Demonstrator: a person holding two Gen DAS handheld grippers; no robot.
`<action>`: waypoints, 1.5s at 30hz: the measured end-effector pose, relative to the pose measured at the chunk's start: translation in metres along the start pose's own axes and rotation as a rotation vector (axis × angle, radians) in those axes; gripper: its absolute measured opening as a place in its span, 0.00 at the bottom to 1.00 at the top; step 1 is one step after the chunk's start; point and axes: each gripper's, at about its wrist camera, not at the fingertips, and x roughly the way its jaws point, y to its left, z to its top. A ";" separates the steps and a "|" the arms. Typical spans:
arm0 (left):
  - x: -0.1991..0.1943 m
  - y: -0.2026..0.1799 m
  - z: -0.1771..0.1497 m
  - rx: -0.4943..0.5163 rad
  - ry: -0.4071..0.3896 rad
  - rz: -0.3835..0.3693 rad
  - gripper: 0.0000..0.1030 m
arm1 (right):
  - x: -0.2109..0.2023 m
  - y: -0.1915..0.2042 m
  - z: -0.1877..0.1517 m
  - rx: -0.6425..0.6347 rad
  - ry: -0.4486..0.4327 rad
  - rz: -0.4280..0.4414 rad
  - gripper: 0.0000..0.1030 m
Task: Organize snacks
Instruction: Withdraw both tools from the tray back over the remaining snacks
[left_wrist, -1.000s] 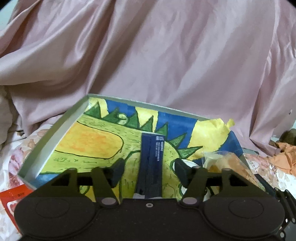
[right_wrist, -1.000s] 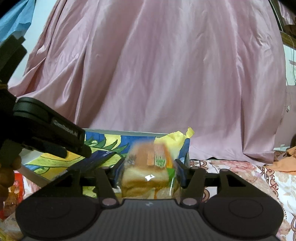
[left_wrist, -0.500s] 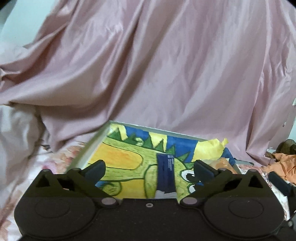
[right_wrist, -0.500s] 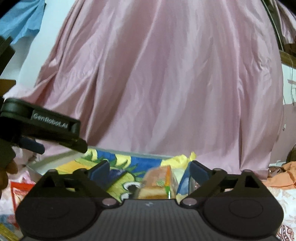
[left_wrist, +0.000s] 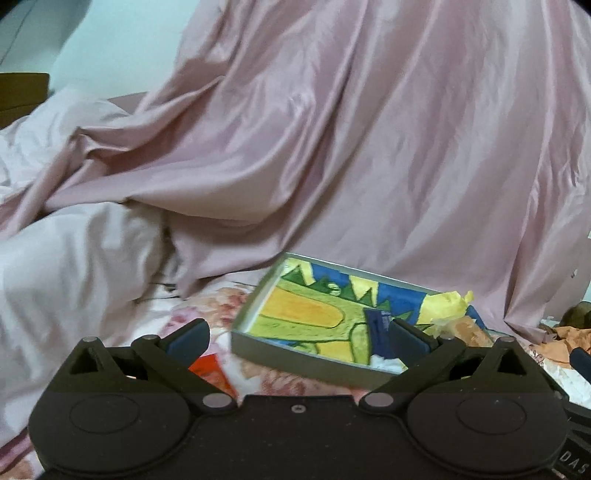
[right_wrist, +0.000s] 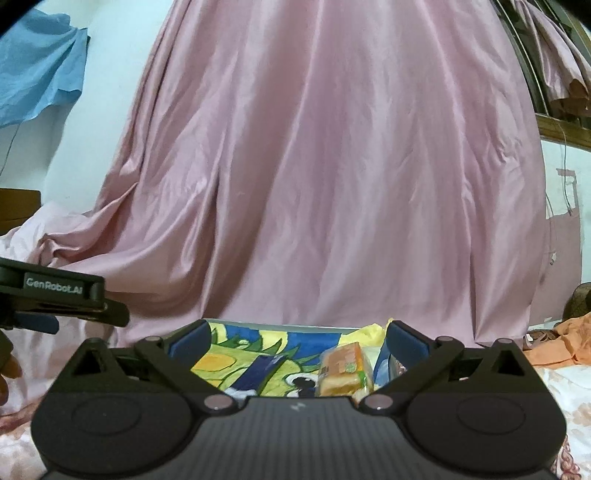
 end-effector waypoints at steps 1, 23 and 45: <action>-0.007 0.004 -0.003 0.003 -0.005 0.006 0.99 | -0.004 0.002 0.000 -0.002 0.004 0.002 1.00; -0.095 0.047 -0.084 0.081 0.039 0.047 0.99 | -0.080 0.053 -0.036 -0.083 0.178 0.070 1.00; -0.104 0.063 -0.139 0.156 0.198 -0.013 0.99 | -0.116 0.059 -0.073 -0.119 0.387 0.075 1.00</action>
